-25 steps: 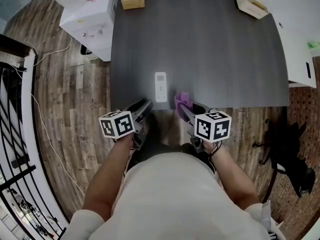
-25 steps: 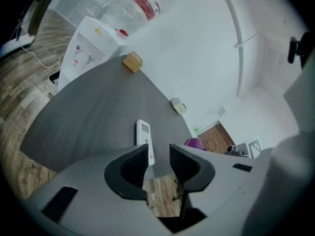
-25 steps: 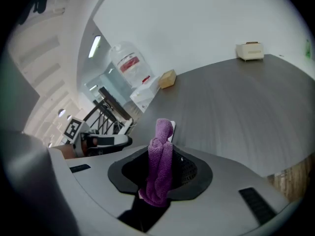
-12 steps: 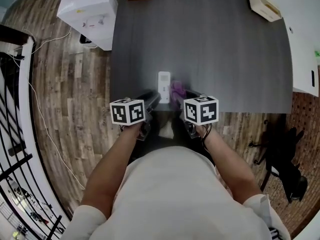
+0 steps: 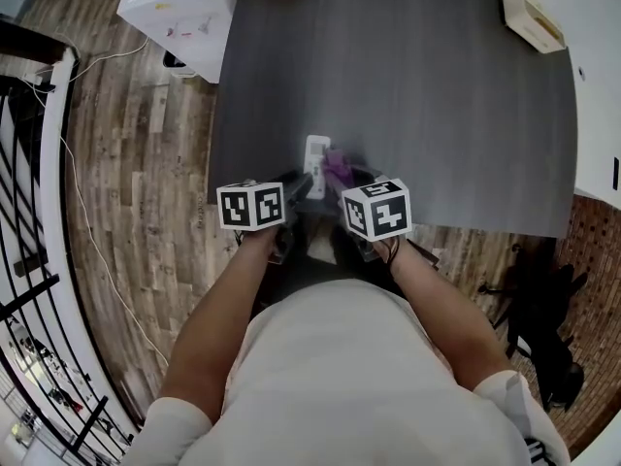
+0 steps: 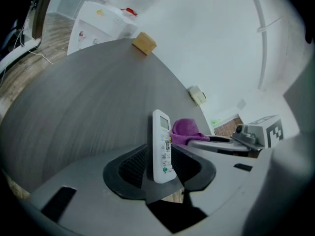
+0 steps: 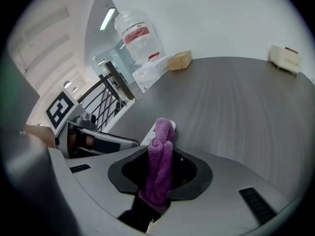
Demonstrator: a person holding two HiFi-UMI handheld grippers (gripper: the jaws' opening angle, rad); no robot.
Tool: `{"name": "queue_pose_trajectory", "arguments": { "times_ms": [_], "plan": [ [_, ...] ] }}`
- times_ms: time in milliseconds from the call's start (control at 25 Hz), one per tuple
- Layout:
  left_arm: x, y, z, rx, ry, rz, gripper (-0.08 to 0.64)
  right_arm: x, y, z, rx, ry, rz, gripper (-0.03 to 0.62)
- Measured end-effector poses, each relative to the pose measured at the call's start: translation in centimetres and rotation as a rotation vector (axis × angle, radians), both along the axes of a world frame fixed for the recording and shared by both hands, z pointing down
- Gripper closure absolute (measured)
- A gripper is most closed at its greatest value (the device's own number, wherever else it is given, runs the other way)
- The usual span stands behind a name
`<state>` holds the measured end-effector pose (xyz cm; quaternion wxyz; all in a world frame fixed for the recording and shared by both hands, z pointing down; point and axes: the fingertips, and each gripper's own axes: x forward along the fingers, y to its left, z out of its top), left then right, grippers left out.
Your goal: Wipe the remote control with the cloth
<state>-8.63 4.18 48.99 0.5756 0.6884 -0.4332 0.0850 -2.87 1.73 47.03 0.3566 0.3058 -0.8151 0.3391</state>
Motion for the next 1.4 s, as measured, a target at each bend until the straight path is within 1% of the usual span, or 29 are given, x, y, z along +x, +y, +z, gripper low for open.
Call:
{"name": "queue_pose_trajectory", "arguments": {
  "times_ms": [80,240,320,400,560,720,800,840,880,920,960,1000,1040,1080,1120,1160,1200,1240,1280,1320,1360,1400],
  "plan": [
    [0.6,0.1,0.3,-0.003,-0.01,0.023,0.431,0.0,0.1,0.2,-0.009,-0.003,-0.009,0.491],
    [1.6,-0.2,0.9,-0.007,-0.058,0.061,0.431,0.1,-0.2,0.2,-0.011,-0.014,-0.03,0.491],
    [2.2,-0.6,1.1,-0.004,-0.092,0.081,0.431,0.6,-0.4,0.2,-0.013,-0.012,-0.029,0.491],
    [2.9,-1.3,1.1,0.007,-0.106,0.103,0.433,1.2,-0.8,0.1,-0.011,-0.003,-0.025,0.491],
    [5.2,-2.5,0.7,0.032,-0.061,0.153,0.432,3.2,-1.9,-0.1,0.007,0.03,-0.011,0.491],
    [7.5,-2.5,0.3,0.056,-0.011,0.255,0.431,5.3,-3.4,-0.1,0.024,0.059,0.008,0.491],
    [8.0,-2.3,0.3,0.064,-0.008,0.299,0.431,5.9,-3.6,0.0,0.017,0.061,0.001,0.491],
    [7.9,-2.2,0.3,0.073,-0.021,0.311,0.431,6.2,-3.6,-0.1,0.012,0.061,-0.005,0.491],
    [7.5,-2.2,0.2,0.092,-0.054,0.319,0.425,6.3,-3.6,-0.2,0.01,0.06,-0.011,0.491],
    [6.7,-2.3,-0.1,0.123,-0.11,0.327,0.424,6.5,-3.7,-0.6,0.012,0.056,-0.019,0.491],
    [5.9,-2.4,-0.5,0.17,-0.186,0.34,0.423,6.5,-3.9,-1.1,0.02,0.051,-0.029,0.491],
    [5.2,-2.6,-1.2,0.235,-0.278,0.368,0.423,6.6,-4.3,-1.7,0.038,0.049,-0.046,0.491],
    [5.0,-2.8,-1.9,0.317,-0.38,0.418,0.423,6.5,-4.8,-2.3,0.064,0.056,-0.073,0.491],
    [5.3,-2.9,-2.7,0.41,-0.486,0.493,0.425,6.4,-5.4,-2.9,0.101,0.072,-0.112,0.491],
    [6.1,-2.8,-3.3,0.507,-0.586,0.588,0.425,6.1,-6.1,-3.4,0.147,0.097,-0.164,0.491],
    [7.3,-2.5,-3.6,0.598,-0.671,0.694,0.425,5.6,-6.7,-3.9,0.202,0.129,-0.228,0.491],
    [8.6,-2.1,-3.7,0.677,-0.734,0.798,0.425,4.9,-7.3,-4.3,0.261,0.164,-0.3,0.491],
    [9.8,-1.6,-3.5,0.738,-0.774,0.893,0.426,3.9,-7.7,-4.6,0.32,0.196,-0.377,0.491],
    [10.8,-1.1,-3.1,0.781,-0.795,0.973,0.426,2.8,-7.8,-4.8,0.372,0.221,-0.456,0.491],
    [11.6,-0.7,-2.6,0.809,-0.803,1.035,0.426,1.6,-7.7,-5.0,0.416,0.234,-0.53,0.491],
    [12.1,-0.4,-2.2,0.827,-0.799,1.074,0.428,0.3,-7.5,-5.0,0.447,0.237,-0.598,0.491],
    [12.5,-0.3,-1.9,0.837,-0.781,1.092,0.445,-0.9,-7.0,-5.0,0.463,0.229,-0.656,0.491]
  ]
}}
